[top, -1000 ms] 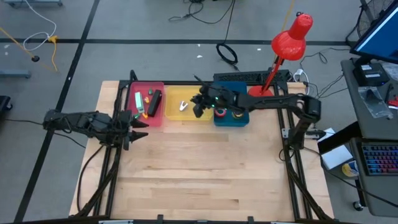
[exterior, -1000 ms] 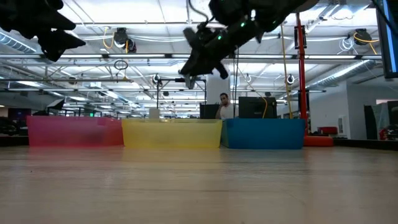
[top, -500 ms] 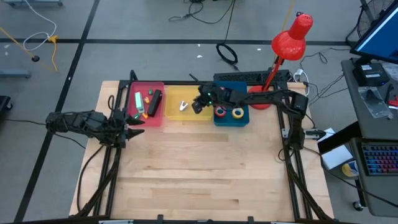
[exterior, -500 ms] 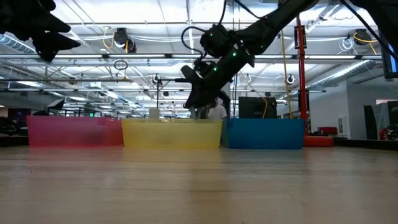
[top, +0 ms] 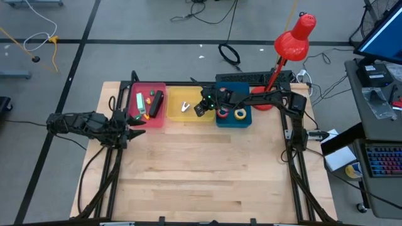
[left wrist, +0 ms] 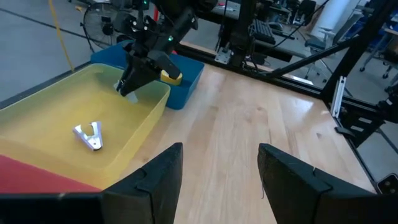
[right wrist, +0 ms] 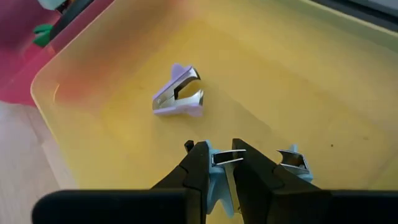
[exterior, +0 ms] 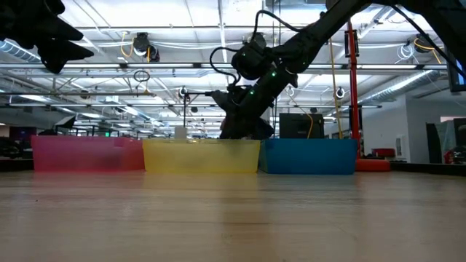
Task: Pick and place Stapler, Stapler remover, tape
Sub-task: Put the light blue stapler remover into the yellow bin, then return to Home Position
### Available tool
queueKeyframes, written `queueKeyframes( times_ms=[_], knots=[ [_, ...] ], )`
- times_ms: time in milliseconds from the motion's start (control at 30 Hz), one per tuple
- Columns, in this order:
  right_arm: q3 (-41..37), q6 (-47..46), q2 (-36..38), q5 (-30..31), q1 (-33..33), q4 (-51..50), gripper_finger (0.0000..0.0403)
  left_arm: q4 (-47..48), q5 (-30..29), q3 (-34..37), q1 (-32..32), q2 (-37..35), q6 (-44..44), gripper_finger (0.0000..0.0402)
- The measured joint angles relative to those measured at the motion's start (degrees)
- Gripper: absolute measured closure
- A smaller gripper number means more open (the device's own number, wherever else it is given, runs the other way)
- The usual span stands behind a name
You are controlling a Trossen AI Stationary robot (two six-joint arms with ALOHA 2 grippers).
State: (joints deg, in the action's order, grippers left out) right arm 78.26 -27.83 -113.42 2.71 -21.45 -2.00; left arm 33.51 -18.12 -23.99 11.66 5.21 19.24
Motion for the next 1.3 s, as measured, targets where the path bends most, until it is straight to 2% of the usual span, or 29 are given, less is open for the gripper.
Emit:
queueKeyframes(
  times_ms=[167, 467, 767, 933, 1067, 1300],
  knots=[
    [0.0, 0.0, 0.0, 0.0, -0.4, 0.0, 0.0353, 0.0, 0.0, 0.0, 0.0, 0.0, -0.1, 0.0195],
    [0.0, 0.0, 0.0, 0.0, -0.4, -1.8, 0.0300, 0.0, 0.0, 0.0, 0.0, 0.0, -0.1, 0.0195],
    [0.0, 0.0, 0.0, 0.0, -0.3, -2.6, 0.0283, -0.6, 0.5, 0.0, 0.0, 0.0, -0.8, 0.0194],
    [0.0, 0.3, 0.0, -2.9, -0.3, -2.6, 0.0261, -1.8, 1.6, 0.0, 0.0, 0.0, -1.3, 0.0195],
    [0.0, 0.3, 0.0, -2.9, -0.2, -2.6, 0.0238, -6.9, 3.7, 2.4, 0.0, 0.0, -2.3, 0.0195],
    [0.0, 0.2, 0.6, -2.9, -0.2, -2.5, 0.0208, -22.9, 10.4, 13.4, 0.0, 0.0, 0.3, 0.0194]
  ],
)
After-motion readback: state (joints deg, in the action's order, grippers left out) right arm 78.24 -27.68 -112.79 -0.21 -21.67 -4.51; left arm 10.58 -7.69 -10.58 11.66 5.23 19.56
